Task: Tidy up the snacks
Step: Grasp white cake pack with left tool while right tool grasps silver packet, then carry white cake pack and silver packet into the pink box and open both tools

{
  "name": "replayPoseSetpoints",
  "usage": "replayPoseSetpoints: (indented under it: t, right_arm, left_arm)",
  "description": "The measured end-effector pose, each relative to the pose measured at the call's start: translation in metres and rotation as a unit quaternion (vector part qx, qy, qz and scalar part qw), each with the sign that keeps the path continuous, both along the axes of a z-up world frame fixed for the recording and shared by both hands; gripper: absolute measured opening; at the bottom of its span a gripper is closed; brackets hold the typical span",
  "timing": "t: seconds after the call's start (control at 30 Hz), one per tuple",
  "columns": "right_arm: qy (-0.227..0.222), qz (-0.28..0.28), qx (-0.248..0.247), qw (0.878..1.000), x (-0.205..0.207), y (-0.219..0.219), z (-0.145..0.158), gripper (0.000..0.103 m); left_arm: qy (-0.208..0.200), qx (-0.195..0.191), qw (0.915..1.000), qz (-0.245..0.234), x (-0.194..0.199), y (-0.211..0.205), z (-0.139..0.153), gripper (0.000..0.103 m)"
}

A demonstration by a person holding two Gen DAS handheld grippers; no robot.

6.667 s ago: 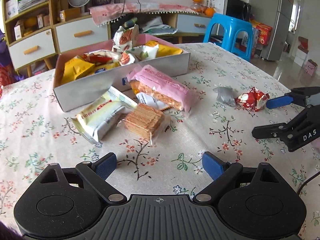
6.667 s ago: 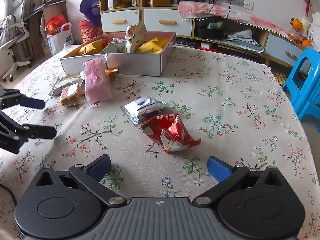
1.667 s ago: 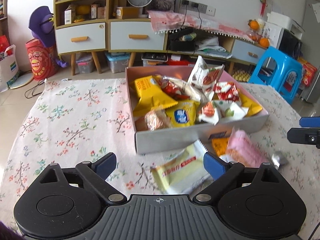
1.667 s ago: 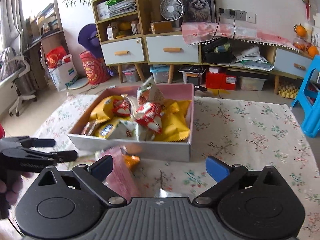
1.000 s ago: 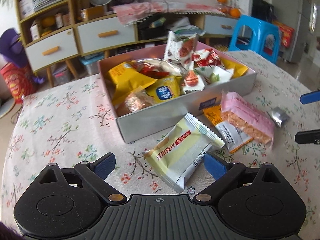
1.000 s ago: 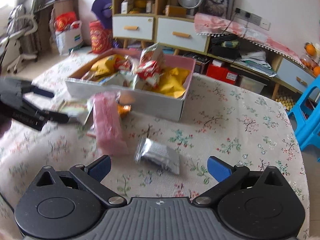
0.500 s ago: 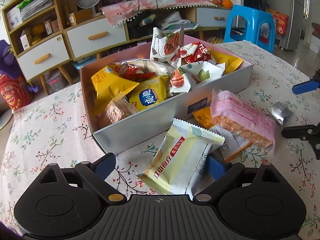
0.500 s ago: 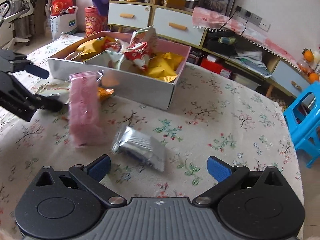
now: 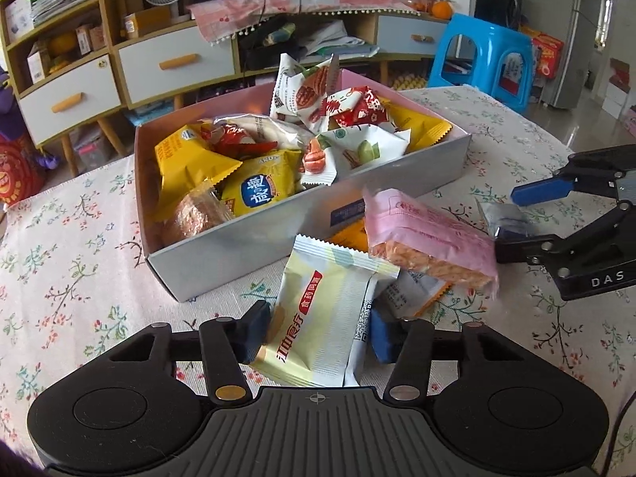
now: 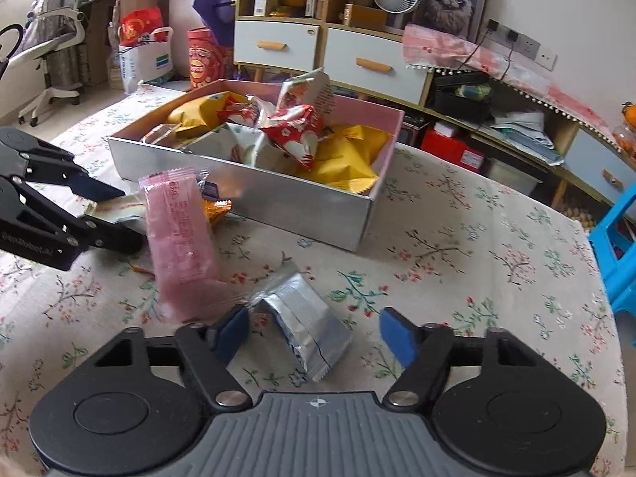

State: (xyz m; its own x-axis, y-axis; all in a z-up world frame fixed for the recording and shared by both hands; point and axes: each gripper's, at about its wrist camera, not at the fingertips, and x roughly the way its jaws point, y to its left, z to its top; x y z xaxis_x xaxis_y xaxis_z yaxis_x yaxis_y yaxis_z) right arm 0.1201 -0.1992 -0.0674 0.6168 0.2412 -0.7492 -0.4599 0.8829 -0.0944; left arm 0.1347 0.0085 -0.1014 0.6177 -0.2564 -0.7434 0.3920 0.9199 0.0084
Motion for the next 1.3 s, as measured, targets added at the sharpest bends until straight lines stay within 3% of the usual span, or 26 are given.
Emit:
replayPoseSetpoints:
  t: [0.1, 0.17, 0.57, 0.93, 1.3]
  right_arm:
    - [0.009, 0.008, 0.008, 1.000, 0.001, 0.004, 0.002, 0.034]
    - [0.019, 0.019, 0.006, 1.000, 0.003, 0.010, 0.005, 0.012]
    - [0.022, -0.004, 0.014, 1.000, 0.005, 0.010, 0.019, 0.012]
    - [-0.004, -0.018, 0.046, 0.999, 0.010, 0.005, 0.049, 0.012]
    - [-0.021, -0.046, 0.079, 0.996, 0.035, 0.007, 0.064, 0.013]
  left_arm:
    - [0.008, -0.003, 0.9998, 0.017, -0.001, 0.000, 0.002, 0.048]
    - [0.015, -0.006, 0.9994, 0.030, -0.001, 0.001, 0.003, 0.046]
    - [0.056, -0.050, 0.9949, 0.067, -0.004, 0.017, 0.015, 0.044]
    - [0.034, -0.074, 0.9943, 0.068, -0.012, 0.022, 0.042, 0.044]
    - [-0.019, -0.070, 0.9939, 0.083, 0.008, 0.015, 0.067, 0.044]
